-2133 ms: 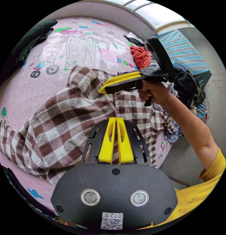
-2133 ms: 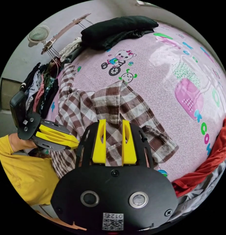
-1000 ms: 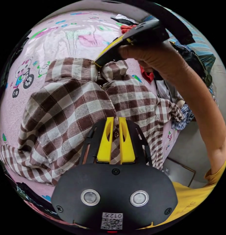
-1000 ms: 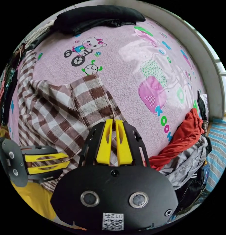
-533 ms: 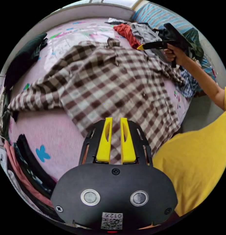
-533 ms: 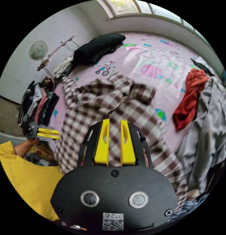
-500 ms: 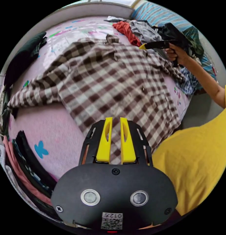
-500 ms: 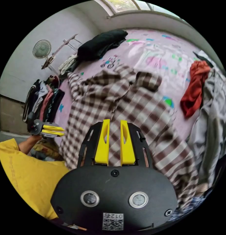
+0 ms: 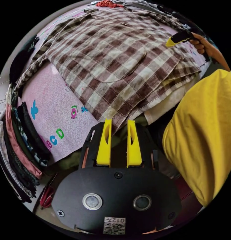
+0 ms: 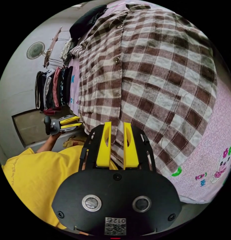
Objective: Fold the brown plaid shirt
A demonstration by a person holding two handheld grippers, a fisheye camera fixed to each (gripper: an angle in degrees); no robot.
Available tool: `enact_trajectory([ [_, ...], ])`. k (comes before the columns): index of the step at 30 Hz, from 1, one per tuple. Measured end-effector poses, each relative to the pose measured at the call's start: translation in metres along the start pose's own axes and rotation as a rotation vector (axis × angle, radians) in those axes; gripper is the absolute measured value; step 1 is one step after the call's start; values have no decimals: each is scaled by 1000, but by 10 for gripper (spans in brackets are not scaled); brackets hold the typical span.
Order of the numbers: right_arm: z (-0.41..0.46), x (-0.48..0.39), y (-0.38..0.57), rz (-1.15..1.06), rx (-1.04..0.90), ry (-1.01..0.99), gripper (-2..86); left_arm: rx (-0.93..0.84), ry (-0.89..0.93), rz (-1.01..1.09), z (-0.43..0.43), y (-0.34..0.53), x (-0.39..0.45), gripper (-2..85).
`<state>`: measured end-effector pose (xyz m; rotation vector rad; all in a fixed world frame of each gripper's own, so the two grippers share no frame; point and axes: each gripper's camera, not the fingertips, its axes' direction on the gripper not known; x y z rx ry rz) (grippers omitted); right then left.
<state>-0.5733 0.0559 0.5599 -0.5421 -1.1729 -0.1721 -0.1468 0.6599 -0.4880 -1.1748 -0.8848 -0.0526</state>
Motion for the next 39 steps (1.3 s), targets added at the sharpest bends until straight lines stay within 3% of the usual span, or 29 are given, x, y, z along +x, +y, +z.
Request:
enact_trajectory([
  [3,0,7,11,6,-1,-18,68,44,-2,-65,-19,28,-6,88],
  [11,0,29,26,20,-13,-22,56,55,-133,24,-41,64,8,78],
  [18,-8,41,42,37,6,-48,15,86,-143,-13,-62,99,-12,20],
  [23,-21,39,60,31,33,-218,9,179,168,-272,-84,143,-80,7],
  [28,-19,32,78,28,21,-403,8,449,530,-579,-99,231,-164,4],
  [34,39,39,94,64,-72,-413,10,638,963,-904,-44,311,-212,4],
  [36,63,39,95,61,-97,-379,12,606,1029,-996,-20,323,-213,4],
  [39,95,34,97,26,-129,-276,18,523,955,-1045,-9,327,-203,4],
])
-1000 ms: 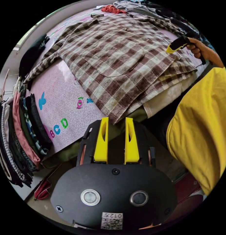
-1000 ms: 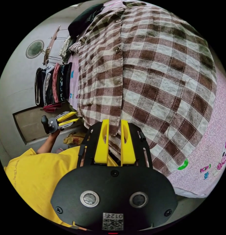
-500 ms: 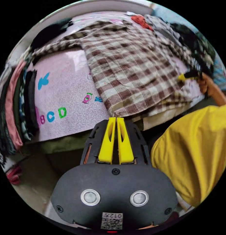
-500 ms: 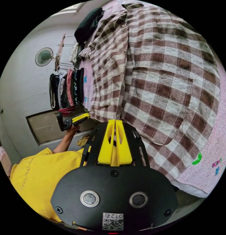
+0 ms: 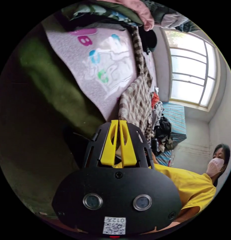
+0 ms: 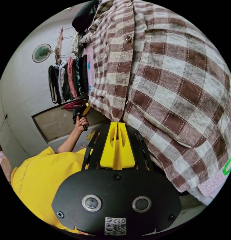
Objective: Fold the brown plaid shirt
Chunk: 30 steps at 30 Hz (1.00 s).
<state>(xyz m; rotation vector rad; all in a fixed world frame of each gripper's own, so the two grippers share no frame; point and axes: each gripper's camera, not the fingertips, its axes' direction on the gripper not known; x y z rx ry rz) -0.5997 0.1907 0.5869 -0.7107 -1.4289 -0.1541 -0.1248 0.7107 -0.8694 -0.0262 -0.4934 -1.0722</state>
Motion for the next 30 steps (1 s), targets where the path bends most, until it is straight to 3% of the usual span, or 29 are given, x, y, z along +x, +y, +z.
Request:
enact_trajectory([
  [6,21,-18,30,-161,-47,133,57,122,-248,-73,-24,28,30,4],
  [8,16,-22,62,-233,-14,261,65,196,-369,-88,-36,40,51,5],
  [9,16,-22,71,-253,-6,322,66,210,-442,-8,-35,45,76,6],
  [11,27,-22,107,-371,7,636,68,143,-547,157,-14,46,121,6],
  [14,59,-19,139,-519,-42,870,72,-71,-691,460,55,42,196,5],
  [19,107,-15,160,-652,-96,991,78,-246,-902,798,152,41,300,5],
  [25,138,-6,162,-654,-97,1060,52,-486,-799,1344,243,114,426,4],
  [30,141,-12,169,-643,-41,1059,26,-547,-770,1512,297,178,482,11],
])
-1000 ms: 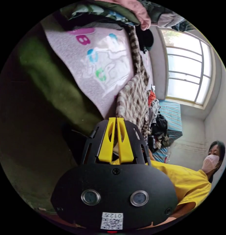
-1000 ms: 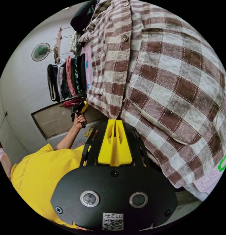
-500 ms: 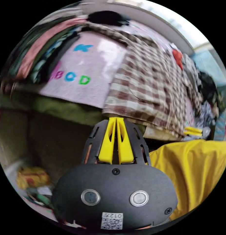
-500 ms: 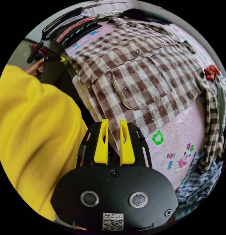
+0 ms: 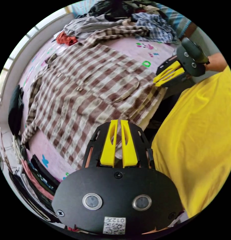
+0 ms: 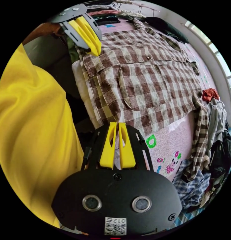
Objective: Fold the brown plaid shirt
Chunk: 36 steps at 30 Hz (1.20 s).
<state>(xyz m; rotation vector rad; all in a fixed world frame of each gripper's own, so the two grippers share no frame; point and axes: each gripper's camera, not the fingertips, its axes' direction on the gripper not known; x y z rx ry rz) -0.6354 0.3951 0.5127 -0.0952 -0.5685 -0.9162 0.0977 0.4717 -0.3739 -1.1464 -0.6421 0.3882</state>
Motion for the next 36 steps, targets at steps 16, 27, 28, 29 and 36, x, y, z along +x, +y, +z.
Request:
enact_trajectory([
  [16,-22,32,5,51,40,-189,14,-181,-355,97,-10,-118,95,2],
  [27,28,44,-6,-121,-164,-244,16,-319,-138,77,38,-148,84,0],
  [28,28,43,-8,-134,-171,-234,17,-327,-124,75,41,-148,81,1],
  [29,27,44,-8,-141,-174,-219,19,-323,-120,69,42,-148,79,2],
  [36,26,83,-9,-41,-212,-313,37,-26,118,-308,-3,-62,1,14],
])
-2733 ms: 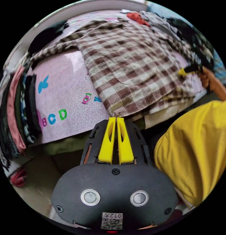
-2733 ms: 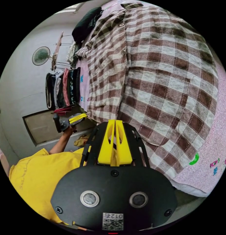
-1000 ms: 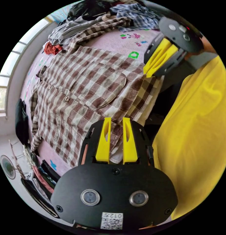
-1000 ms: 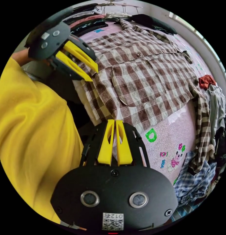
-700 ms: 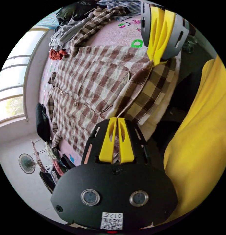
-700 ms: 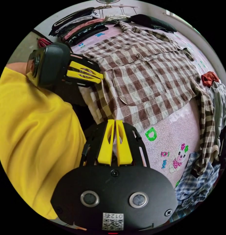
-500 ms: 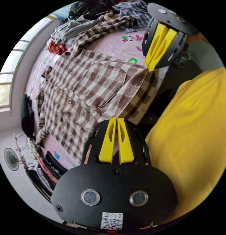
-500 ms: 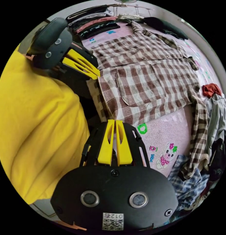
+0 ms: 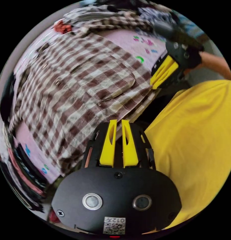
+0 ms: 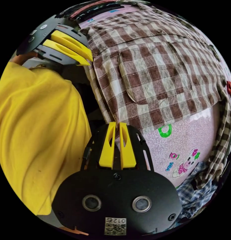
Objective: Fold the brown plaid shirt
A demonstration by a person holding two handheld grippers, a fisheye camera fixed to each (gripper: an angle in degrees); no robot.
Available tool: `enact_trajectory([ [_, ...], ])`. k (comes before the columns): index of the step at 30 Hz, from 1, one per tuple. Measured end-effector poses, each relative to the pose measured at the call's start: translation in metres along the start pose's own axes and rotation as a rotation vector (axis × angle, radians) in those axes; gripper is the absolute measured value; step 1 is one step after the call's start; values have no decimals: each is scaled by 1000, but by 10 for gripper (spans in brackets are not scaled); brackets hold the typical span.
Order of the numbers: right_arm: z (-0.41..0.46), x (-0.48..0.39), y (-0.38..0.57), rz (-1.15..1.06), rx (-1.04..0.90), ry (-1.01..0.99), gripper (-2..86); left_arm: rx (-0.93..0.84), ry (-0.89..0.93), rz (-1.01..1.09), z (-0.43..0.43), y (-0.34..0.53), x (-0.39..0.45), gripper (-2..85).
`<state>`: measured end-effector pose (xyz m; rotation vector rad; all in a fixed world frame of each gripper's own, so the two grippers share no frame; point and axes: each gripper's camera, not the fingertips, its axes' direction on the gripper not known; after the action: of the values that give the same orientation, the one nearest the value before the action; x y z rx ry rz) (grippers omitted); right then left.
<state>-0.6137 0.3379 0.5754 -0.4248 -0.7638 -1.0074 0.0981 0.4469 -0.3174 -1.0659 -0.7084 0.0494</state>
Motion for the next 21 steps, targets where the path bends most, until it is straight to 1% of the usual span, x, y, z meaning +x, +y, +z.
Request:
enact_trajectory([
  [1,-8,3,3,3,3,-6,44,34,-9,-129,-7,26,-30,16],
  [2,-21,1,8,-6,40,11,46,42,-20,-188,-9,39,-45,17],
  [4,-46,-4,14,-23,125,59,42,19,-20,-422,-5,92,-106,22],
  [6,-72,-5,13,-26,222,78,35,5,28,-534,-1,123,-142,28],
  [7,-86,-2,5,-9,274,56,31,13,-1,-558,-2,137,-156,32],
  [8,-95,6,-9,20,308,-4,30,9,-38,-556,-3,141,-161,35],
  [9,-97,11,-17,35,317,-46,31,-17,-129,-525,-3,144,-166,40],
  [10,-99,23,-34,81,332,-145,34,-40,-212,-457,-1,143,-167,46],
  [11,-99,36,-49,144,352,-247,39,-46,-241,-415,1,141,-167,49],
  [13,-97,56,-68,249,377,-347,47,-81,-318,-260,12,134,-165,64],
  [16,-96,89,-83,423,414,-403,58,-122,-404,-142,28,130,-168,85],
  [18,-94,108,-87,505,420,-464,60,-134,-443,-110,35,131,-173,91],
  [21,-90,132,-91,590,409,-560,54,-135,-412,-89,46,134,-186,77],
])
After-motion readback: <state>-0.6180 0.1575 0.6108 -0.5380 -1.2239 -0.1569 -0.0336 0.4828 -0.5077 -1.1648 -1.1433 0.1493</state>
